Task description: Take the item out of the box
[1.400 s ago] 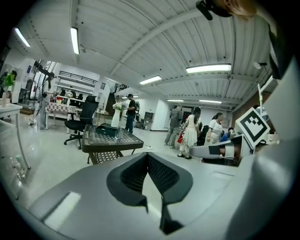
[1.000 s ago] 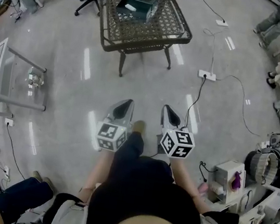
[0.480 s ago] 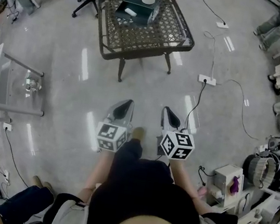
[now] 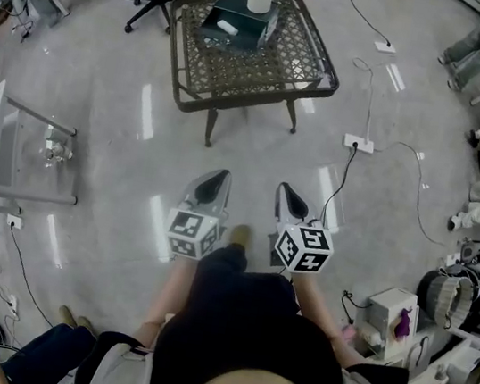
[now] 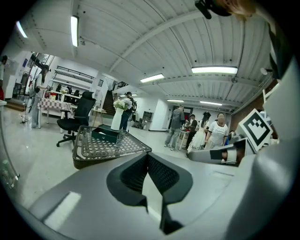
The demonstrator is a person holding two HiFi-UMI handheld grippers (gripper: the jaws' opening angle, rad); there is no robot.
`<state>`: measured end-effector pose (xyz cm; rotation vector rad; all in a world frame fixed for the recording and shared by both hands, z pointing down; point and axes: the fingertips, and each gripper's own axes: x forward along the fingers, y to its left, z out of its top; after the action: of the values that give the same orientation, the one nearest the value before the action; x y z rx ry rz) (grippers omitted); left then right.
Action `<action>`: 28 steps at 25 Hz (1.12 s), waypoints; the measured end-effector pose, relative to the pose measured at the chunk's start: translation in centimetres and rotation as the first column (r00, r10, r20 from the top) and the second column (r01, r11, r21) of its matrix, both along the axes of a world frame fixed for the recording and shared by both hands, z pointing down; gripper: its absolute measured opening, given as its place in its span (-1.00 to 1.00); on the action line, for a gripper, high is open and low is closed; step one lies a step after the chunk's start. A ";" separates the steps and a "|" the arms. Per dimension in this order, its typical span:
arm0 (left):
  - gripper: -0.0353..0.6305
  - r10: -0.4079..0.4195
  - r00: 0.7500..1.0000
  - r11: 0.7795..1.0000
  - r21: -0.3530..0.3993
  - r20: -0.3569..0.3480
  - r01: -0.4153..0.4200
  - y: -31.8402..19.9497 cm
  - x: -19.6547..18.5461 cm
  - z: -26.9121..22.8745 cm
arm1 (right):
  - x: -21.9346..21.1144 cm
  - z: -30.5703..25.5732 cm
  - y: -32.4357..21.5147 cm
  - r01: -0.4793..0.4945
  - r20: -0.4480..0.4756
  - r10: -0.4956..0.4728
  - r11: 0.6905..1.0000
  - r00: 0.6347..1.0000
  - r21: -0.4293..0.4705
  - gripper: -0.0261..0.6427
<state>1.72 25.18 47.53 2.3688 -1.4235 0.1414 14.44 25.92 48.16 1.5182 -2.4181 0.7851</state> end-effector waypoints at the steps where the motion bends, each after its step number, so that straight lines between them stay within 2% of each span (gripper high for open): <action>1: -0.87 0.000 1.000 1.000 0.001 0.000 0.000 -0.3 -0.1 0.0 | -0.2 0.0 -0.3 0.003 -0.001 -0.003 1.000 1.000 0.001 -0.92; 12: -0.87 0.010 1.000 1.000 0.024 0.005 -0.010 -2.7 -0.5 -0.3 | -0.6 -0.2 -2.5 0.001 -0.001 -0.001 1.000 1.000 0.016 -0.92; 28: -0.87 -0.009 1.000 1.000 0.021 0.022 0.008 -2.6 -0.7 -0.5 | 0.6 -0.1 -3.2 -0.012 0.009 0.012 1.000 1.000 0.014 -0.92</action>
<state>1.03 22.59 46.99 2.3848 -1.4518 0.1510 15.01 22.69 48.08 1.5385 -2.4288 0.7804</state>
